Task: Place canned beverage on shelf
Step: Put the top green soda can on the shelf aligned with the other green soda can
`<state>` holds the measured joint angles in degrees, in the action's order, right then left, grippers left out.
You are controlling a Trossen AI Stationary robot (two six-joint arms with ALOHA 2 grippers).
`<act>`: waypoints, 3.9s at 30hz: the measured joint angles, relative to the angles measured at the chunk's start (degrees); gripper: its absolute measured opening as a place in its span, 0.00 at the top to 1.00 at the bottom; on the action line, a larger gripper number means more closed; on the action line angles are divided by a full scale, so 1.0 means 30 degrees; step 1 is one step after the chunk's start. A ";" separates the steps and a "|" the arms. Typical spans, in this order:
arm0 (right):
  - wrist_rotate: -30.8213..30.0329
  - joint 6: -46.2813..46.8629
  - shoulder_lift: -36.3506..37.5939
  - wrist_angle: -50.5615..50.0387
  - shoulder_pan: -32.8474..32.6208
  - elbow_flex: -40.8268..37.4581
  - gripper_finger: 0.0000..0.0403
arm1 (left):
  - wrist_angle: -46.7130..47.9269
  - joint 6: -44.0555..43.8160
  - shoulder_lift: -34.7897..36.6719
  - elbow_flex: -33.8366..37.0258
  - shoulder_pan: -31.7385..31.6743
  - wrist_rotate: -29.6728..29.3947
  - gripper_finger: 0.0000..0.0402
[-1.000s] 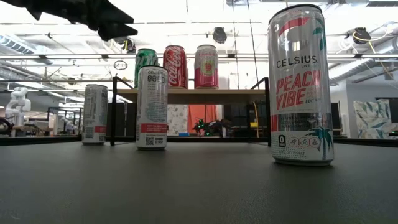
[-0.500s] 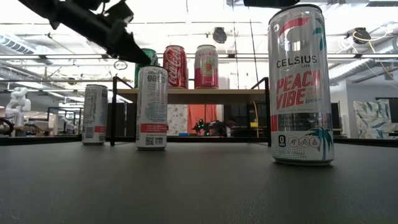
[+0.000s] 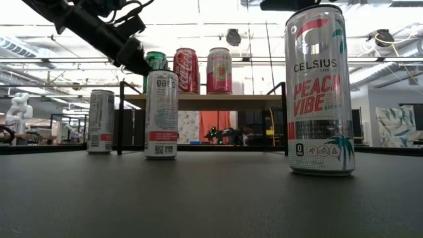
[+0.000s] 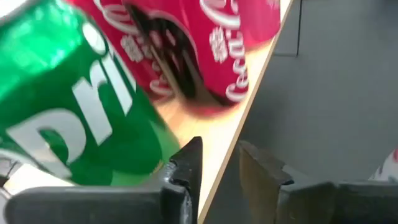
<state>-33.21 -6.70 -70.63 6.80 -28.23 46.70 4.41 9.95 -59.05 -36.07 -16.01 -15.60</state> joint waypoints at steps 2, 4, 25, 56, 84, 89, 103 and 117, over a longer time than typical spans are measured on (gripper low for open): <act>0.0000 -0.0004 0.0000 0.0002 0.0000 0.0000 0.06 | 0.0306 0.0192 0.0000 0.0000 -0.0045 -0.0042 0.78; 0.0000 -0.0014 0.0000 0.0002 0.0000 0.0000 0.06 | 0.0306 0.0314 0.0000 0.0000 -0.0045 -0.0057 0.81; 0.0004 0.0000 -0.0007 0.0068 0.0000 0.0000 0.06 | -0.0596 0.0483 0.0000 0.0000 -0.0813 -0.1483 0.98; 0.0080 0.0340 -0.0007 0.0061 0.0000 0.0000 0.06 | -0.2845 0.0703 -0.0712 0.0015 -0.1958 0.0154 0.98; 0.0089 0.0350 -0.0015 -0.0391 0.0000 0.0000 0.06 | -0.3364 0.1429 -0.2266 0.0015 -0.2656 -0.0902 0.98; 0.0095 0.0553 -0.0015 -0.0592 0.0000 0.0000 0.06 | -0.2042 0.0894 -0.1666 -0.0075 -0.2162 -0.0334 0.98; 0.0095 0.0852 -0.0015 -0.0933 0.0000 0.0000 0.06 | -0.0737 0.0822 -0.0729 -0.0299 -0.2104 -0.2100 0.98; 0.0095 0.0852 -0.0015 -0.0887 0.0000 0.0000 0.06 | -0.1306 0.0984 -0.0729 -0.0306 -0.2820 -0.1417 0.98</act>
<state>-32.93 -4.14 -70.67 4.14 -28.23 46.70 0.49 12.91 -61.23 -36.99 -24.47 -19.85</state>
